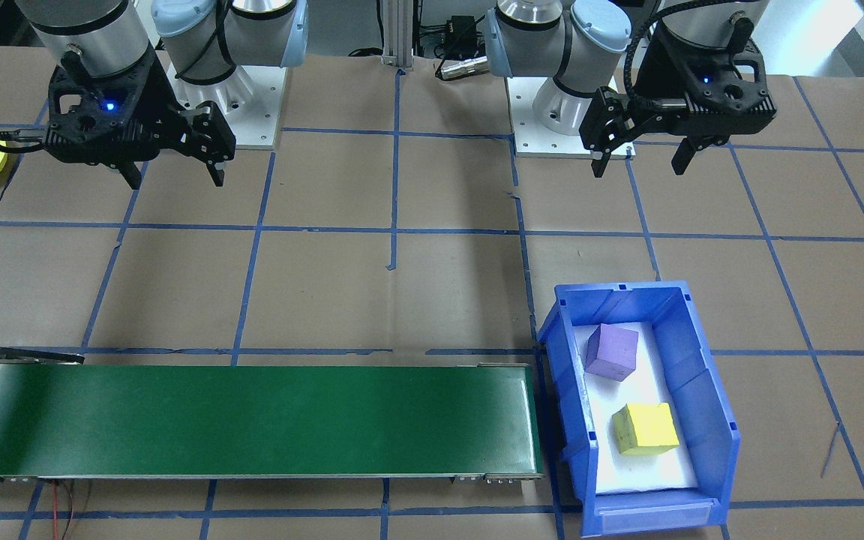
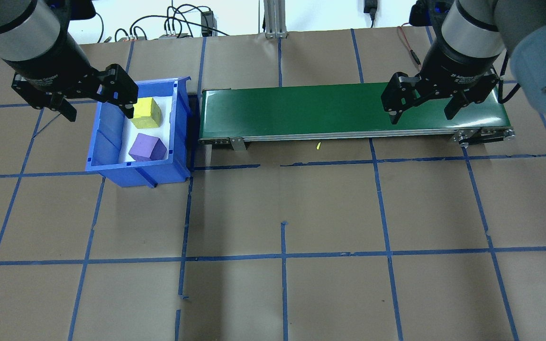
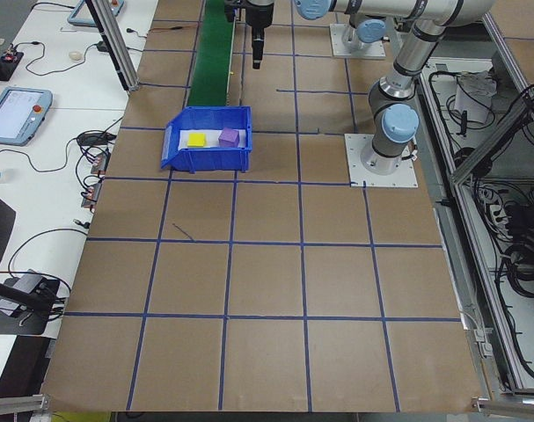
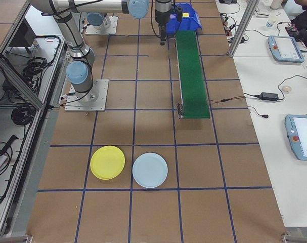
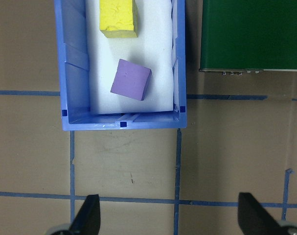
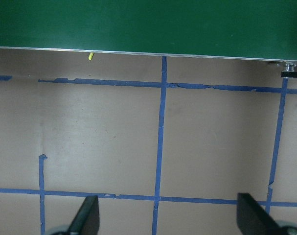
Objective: Move block left to right into plate
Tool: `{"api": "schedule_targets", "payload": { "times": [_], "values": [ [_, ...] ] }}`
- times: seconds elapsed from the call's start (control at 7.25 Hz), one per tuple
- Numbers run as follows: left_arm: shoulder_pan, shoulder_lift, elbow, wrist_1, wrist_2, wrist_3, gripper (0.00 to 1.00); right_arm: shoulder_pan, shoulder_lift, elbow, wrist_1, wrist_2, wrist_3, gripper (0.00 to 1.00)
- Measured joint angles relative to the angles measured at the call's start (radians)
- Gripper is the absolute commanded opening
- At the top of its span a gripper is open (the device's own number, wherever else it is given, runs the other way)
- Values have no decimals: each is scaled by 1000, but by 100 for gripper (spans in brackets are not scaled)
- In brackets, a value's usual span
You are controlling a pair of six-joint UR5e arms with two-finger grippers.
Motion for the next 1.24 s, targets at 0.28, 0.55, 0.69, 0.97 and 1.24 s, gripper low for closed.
{"api": "schedule_targets", "payload": {
  "times": [0.28,0.55,0.69,0.97,1.24],
  "values": [
    [1,1,-4,0,1,1,100,0,0,0,1,1,0,100],
    [15,0,-7,1,5,12,100,-1,0,0,1,2,1,100],
    [30,-10,-7,6,6,18,100,-1,0,0,2,2,1,100],
    [85,-85,-4,34,6,29,100,0,0,0,2,1,1,100],
    [110,-224,5,170,2,76,100,0,0,1,2,1,0,100]
  ]
}}
